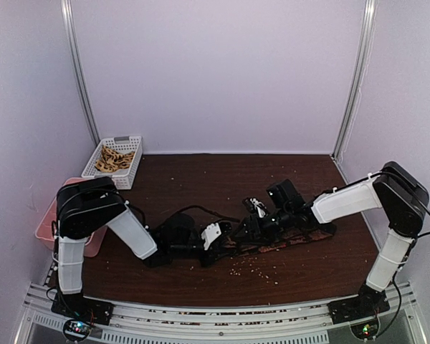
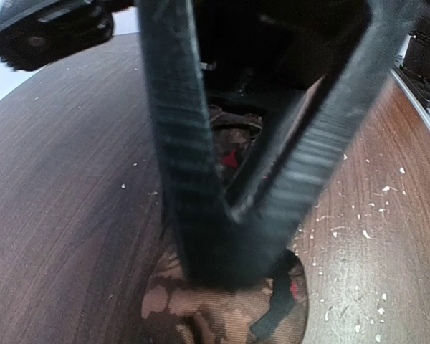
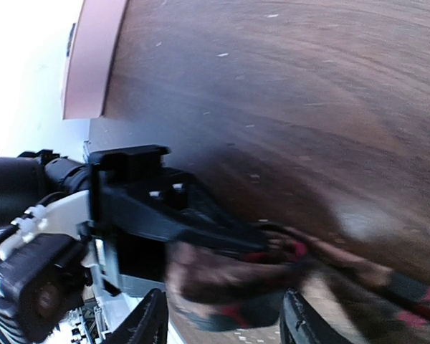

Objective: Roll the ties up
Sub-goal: Roll the tie at the center of the board.

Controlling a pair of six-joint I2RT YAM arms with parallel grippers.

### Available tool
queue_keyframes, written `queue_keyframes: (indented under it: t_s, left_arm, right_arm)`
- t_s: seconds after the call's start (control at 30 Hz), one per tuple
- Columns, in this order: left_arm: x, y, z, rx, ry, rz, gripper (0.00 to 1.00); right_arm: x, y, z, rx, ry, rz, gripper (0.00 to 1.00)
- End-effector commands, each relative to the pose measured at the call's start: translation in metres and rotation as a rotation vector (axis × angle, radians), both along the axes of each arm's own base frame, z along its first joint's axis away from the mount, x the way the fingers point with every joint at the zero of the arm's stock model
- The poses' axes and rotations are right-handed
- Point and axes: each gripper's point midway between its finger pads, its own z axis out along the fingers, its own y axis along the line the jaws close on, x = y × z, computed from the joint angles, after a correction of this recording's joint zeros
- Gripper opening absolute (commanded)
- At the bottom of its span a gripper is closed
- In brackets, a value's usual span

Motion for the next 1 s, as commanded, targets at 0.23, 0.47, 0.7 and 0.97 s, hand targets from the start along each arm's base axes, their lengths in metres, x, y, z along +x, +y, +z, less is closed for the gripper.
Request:
queue_keyframes:
  t_s: [0.23,0.47,0.7,0.97]
  left_arm:
    - [-0.018,0.022,-0.054,0.214,0.098,-0.037,0.26]
    - [-0.015,0.023,-0.041,0.19,0.068,-0.023,0.38]
    - [-0.009,0.026,-0.006,0.065,0.017,0.04,0.78]
    - [-0.001,0.003,-0.007,0.021,0.029,0.093,0.97]
  right_arm:
    - [-0.005,0.01,-0.017,-0.072,0.033,0.044,0.26]
    - [-0.007,-0.003,-0.034,-0.114,0.046,0.023,0.0]
    - [-0.006,-0.017,-0.041,-0.127,0.052,-0.004,0.0]
    - [-0.005,-0.033,-0.051,-0.137,0.064,-0.04,0.0]
